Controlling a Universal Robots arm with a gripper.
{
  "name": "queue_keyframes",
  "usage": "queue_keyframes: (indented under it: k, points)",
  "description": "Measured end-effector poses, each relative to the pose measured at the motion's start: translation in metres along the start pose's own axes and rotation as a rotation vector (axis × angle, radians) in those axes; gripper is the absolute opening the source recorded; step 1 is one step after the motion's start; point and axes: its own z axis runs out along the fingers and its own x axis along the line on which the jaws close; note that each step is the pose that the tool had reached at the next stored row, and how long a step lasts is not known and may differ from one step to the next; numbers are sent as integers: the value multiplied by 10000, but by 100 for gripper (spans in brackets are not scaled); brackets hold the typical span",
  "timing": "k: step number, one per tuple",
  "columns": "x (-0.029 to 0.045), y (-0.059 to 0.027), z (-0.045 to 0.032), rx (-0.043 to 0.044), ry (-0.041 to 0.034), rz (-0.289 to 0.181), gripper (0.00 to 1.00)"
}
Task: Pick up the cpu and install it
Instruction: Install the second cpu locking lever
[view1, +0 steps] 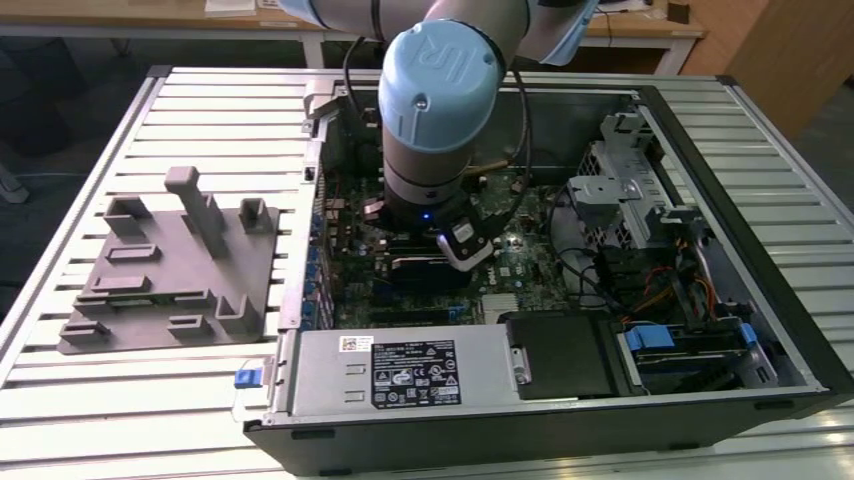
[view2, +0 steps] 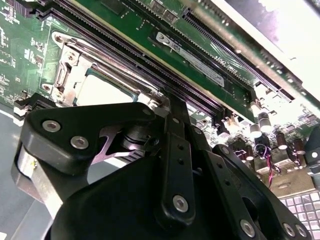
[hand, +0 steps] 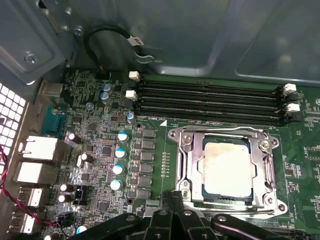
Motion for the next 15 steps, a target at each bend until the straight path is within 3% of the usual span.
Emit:
queue_keyframes:
  k: [15]
  points:
    - [-3,79,-213,1,1,0,11]
